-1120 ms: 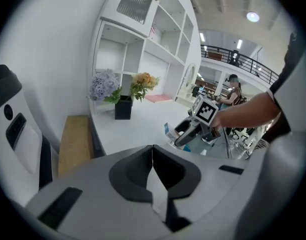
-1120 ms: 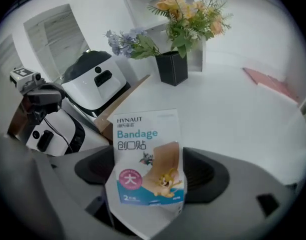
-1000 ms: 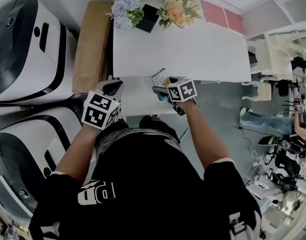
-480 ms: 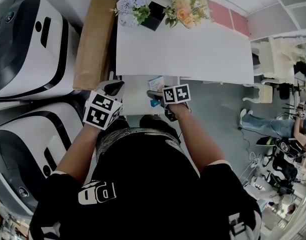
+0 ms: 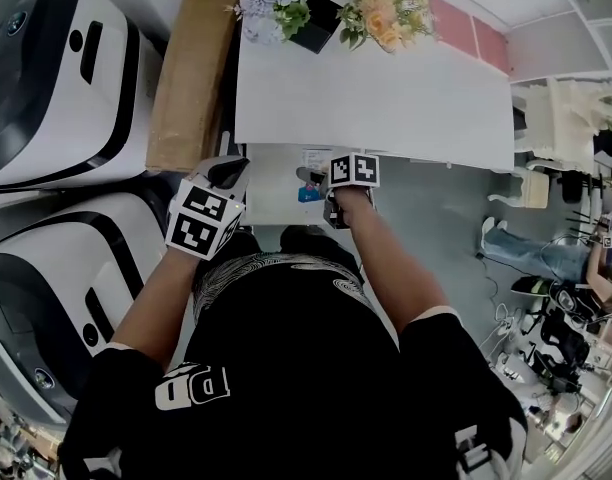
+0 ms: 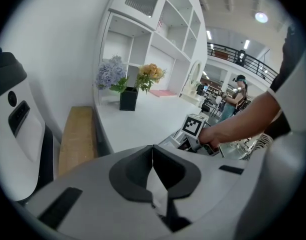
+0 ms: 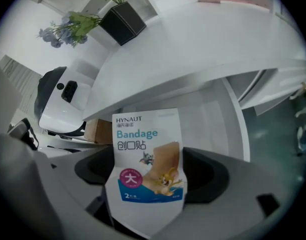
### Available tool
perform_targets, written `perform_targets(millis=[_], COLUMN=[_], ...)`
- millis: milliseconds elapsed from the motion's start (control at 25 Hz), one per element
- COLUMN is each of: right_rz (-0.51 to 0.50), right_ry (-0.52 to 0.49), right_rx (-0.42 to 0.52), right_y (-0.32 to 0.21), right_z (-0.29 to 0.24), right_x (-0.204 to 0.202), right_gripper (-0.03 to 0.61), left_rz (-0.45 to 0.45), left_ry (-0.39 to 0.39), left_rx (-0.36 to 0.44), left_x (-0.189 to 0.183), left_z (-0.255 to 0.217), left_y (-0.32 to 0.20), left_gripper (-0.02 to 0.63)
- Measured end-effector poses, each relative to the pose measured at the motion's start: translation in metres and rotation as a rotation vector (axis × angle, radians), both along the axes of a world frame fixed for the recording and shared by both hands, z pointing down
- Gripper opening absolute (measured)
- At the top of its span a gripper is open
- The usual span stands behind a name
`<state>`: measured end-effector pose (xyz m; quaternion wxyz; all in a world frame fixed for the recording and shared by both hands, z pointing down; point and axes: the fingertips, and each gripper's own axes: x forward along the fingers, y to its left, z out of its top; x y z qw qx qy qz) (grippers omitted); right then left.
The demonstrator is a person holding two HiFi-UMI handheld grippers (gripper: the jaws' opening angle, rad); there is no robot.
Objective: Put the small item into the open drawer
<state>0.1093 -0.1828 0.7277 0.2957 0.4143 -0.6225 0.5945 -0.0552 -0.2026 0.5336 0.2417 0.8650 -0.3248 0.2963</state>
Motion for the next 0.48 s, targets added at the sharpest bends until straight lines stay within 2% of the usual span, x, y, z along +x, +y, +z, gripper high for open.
perform_targets(millis=[160, 480], right_rz=[0.004, -0.19], right_ry=[0.019, 0.066], right_rx=[-0.022, 0.021], right_y=[-0.002, -0.008], right_z=[0.018, 0.044], right_x=[-0.002, -0.02], right_gripper=[0.425, 0.425], left_rz=[-0.024, -0.067], left_ry=[-0.013, -0.038], left_rx=[-0.011, -0.036], left_x=[-0.006, -0.013], left_z=[0.004, 0.012], left_y=[0.003, 0.009], left_gripper=[0.015, 0.015])
